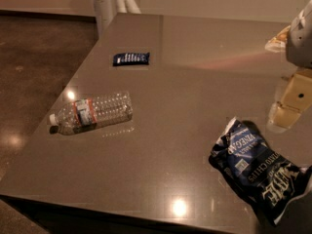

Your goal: Move blue chip bag near water bottle

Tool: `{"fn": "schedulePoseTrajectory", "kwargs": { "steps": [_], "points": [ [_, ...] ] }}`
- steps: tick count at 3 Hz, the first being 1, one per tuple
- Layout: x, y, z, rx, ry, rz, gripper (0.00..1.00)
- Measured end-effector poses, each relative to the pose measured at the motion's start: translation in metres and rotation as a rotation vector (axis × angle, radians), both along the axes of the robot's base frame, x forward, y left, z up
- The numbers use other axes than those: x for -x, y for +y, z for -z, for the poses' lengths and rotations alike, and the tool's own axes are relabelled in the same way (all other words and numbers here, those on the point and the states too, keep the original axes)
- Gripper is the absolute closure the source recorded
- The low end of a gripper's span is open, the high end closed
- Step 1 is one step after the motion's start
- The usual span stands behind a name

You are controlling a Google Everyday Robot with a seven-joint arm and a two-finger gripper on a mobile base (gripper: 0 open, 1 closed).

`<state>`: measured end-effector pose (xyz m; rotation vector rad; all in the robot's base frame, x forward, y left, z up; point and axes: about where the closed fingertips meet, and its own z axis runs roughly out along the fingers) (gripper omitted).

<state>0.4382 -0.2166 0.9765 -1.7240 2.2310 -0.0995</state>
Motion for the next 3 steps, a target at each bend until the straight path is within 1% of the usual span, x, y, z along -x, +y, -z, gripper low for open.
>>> {"fn": "schedulePoseTrajectory", "kwargs": {
  "steps": [1, 2, 3],
  "points": [
    [0.0, 0.0, 0.0, 0.0, 0.0, 0.0, 0.0],
    [0.008, -0.001, -0.001, 0.005, 0.036, 0.025, 0.0],
    [0.028, -0.003, 0.0, 0.005, 0.092, 0.087, 0.0]
  ]
}}
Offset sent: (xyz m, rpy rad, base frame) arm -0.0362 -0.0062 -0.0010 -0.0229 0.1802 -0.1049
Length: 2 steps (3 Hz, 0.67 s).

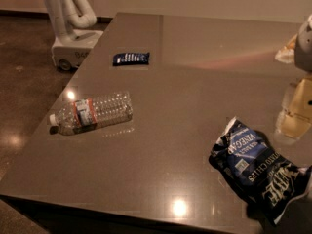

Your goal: Move blue chip bag near water bottle

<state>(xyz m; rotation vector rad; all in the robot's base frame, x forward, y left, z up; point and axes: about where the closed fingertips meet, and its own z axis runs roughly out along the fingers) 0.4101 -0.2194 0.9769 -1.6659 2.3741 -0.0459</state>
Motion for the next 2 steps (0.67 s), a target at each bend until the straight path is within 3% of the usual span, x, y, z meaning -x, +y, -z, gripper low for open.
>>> {"fn": "schedulePoseTrajectory", "kwargs": {
  "steps": [2],
  "points": [
    [0.025, -0.004, 0.027, -0.018, 0.078, 0.116, 0.0]
  ]
}}
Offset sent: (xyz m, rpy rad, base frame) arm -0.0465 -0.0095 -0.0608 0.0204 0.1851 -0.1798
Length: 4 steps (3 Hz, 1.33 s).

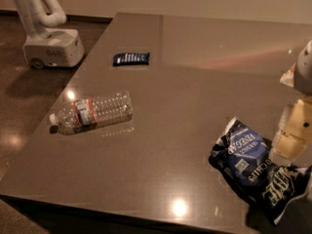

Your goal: Move blue chip bag near water bottle

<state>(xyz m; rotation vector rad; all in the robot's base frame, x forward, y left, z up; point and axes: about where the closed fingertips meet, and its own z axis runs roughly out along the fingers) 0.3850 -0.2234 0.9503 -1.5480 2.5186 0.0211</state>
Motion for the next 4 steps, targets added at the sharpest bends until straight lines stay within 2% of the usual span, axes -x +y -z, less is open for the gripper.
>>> {"fn": "schedulePoseTrajectory", "kwargs": {
  "steps": [2, 4],
  "points": [
    [0.007, 0.004, 0.04, -0.02, 0.042, 0.047, 0.0],
    [0.024, 0.02, 0.07, -0.011, 0.075, 0.05, 0.0]
  ]
}}
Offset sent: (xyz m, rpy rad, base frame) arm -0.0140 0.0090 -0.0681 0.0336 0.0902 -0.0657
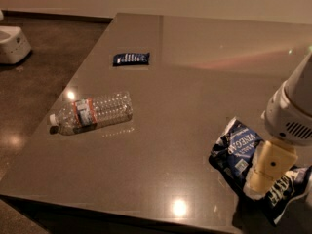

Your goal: Move blue chip bag near water bottle

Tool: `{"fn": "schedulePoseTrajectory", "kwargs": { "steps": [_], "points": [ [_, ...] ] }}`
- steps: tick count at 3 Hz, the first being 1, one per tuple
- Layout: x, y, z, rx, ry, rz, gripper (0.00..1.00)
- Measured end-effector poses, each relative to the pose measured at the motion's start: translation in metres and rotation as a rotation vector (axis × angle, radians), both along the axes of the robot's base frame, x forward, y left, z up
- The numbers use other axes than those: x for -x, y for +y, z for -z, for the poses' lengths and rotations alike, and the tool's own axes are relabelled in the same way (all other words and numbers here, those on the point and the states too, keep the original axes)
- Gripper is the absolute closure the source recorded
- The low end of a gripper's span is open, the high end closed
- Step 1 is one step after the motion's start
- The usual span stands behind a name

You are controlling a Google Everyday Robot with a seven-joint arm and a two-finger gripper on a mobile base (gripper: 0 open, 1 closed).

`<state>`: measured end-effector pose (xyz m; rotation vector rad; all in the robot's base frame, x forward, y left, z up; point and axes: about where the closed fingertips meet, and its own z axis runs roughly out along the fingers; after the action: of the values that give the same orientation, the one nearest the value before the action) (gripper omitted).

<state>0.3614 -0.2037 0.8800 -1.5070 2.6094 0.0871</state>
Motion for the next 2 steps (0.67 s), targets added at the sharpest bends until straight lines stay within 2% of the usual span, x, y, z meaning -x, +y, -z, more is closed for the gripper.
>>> {"fn": "schedulePoseTrajectory", "kwargs": {
  "steps": [1, 2],
  "points": [
    [-0.0006, -0.004, 0.016, 0.016, -0.013, 0.005, 0.04],
    [-0.0016, -0.0075, 0.0219, 0.022, -0.015, 0.01, 0.24]
  ]
}}
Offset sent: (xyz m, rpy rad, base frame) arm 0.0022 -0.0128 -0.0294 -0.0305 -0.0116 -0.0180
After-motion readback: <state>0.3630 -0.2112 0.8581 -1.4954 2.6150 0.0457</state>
